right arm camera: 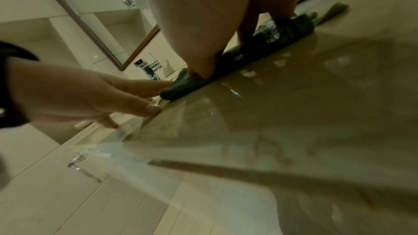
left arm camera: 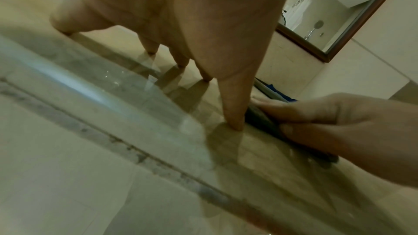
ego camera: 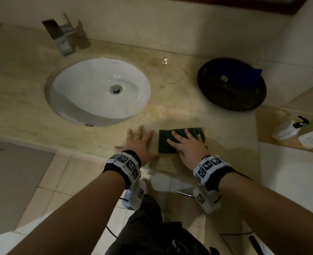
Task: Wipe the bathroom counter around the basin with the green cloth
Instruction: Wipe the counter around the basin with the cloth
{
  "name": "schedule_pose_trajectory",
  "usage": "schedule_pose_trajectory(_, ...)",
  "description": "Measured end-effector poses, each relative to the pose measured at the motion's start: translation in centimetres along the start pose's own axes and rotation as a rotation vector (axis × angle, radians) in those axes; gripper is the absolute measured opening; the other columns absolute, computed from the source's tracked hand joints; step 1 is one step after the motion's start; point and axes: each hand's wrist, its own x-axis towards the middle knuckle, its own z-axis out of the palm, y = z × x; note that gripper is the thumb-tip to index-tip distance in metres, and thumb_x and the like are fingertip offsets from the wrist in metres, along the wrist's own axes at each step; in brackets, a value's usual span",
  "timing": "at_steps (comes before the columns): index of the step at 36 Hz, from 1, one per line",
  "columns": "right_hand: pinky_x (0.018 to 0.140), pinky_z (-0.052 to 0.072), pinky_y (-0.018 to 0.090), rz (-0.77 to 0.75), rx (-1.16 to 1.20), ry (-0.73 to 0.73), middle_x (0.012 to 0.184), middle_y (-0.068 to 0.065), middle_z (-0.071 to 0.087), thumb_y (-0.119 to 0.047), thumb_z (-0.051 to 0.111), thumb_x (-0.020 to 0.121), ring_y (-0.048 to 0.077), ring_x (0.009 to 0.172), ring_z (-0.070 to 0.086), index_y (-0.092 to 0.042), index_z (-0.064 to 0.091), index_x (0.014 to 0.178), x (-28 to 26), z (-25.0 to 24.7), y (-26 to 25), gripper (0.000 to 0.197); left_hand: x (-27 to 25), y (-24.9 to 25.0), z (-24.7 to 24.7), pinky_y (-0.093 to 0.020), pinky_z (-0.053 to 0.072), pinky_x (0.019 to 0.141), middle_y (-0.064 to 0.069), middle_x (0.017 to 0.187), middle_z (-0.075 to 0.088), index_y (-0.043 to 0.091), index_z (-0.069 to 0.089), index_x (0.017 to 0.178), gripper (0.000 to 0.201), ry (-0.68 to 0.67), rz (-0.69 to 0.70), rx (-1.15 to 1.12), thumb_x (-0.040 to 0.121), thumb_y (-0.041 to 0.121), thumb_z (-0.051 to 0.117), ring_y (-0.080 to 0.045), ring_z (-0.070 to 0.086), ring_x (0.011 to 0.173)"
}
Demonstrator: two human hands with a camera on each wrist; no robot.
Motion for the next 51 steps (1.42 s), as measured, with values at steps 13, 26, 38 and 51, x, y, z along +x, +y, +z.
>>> schedule_pose_trajectory(13,0.115,-0.004,0.057,-0.048,-0.008,-0.044,0.16,-0.016,-0.003,-0.03,0.029,0.103,0.029,0.148,-0.008,-0.049,0.015,0.148,-1.3,0.0,0.4,0.051,0.7,-2.1,-0.9,-0.078,0.012,0.104,0.017,0.157,-0.025,0.04,-0.015,0.15,0.115,-0.036,-0.007,-0.009,0.074,0.065,0.068,-0.024,-0.021,0.146)
schedule_pose_trajectory(26,0.116,0.004,0.06,-0.055,-0.028,0.005,0.16,-0.018,0.002,-0.033,0.029,0.104,0.03,0.148,-0.001,-0.049,0.02,0.147,7.1,-2.7,-1.8,0.047,0.7,-1.9,-0.6,-0.076,0.012,0.106,0.016,0.156,-0.028,0.034,-0.02,0.15,0.117,-0.042,-0.037,-0.006,0.076,0.068,0.063,-0.022,-0.025,0.145)
schedule_pose_trajectory(38,0.116,0.004,0.061,-0.028,-0.006,0.017,0.16,-0.017,0.003,-0.031,0.029,0.103,0.032,0.148,0.0,-0.049,0.02,0.147,7.5,-2.4,-2.7,0.048,1.4,-3.4,-1.8,-0.074,0.012,0.107,0.01,0.158,-0.026,0.03,-0.017,0.151,0.113,0.051,-0.085,-0.044,0.078,0.072,0.057,-0.024,-0.02,0.147)
schedule_pose_trajectory(51,0.116,0.0,0.057,-0.133,-0.048,0.012,0.16,-0.018,0.003,-0.028,0.032,0.103,0.028,0.149,-0.002,-0.049,0.021,0.147,5.2,-1.3,-1.7,0.05,1.7,-5.2,-2.4,-0.072,0.016,0.108,0.011,0.159,-0.021,0.032,-0.014,0.152,0.112,0.019,-0.095,-0.048,0.077,0.069,0.061,-0.024,-0.016,0.148)
